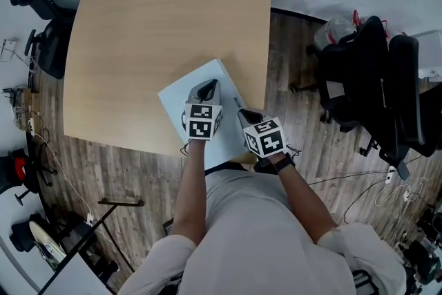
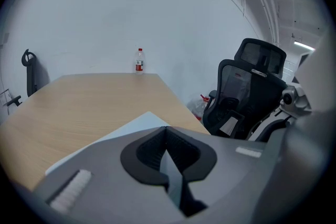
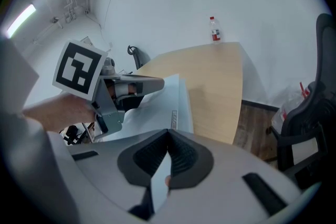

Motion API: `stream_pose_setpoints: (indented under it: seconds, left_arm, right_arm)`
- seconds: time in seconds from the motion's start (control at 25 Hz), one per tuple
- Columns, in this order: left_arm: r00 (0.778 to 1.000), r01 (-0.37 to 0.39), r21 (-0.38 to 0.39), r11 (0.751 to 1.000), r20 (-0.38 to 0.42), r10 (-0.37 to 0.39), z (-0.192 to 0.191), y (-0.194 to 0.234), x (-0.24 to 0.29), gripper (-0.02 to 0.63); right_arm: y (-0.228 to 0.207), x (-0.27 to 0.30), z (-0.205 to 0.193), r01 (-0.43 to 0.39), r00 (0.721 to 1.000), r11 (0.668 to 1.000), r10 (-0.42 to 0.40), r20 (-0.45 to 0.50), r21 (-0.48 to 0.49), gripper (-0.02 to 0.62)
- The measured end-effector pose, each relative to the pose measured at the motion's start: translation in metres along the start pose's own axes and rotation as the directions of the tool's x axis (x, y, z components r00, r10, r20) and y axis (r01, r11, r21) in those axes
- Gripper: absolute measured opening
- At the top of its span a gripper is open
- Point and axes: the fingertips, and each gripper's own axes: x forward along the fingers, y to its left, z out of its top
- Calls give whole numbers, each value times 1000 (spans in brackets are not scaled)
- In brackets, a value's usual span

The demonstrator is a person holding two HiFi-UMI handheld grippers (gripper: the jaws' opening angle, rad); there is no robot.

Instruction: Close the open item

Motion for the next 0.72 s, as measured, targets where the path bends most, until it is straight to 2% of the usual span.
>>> stream_pose_setpoints:
  seconds: [0.72]
  left_arm:
    - [999,-2,-12,1000,-45,2,-15,3,15,9]
  right_arm:
    - [-14,14,-13,-16,999,998,19,-40,64,12]
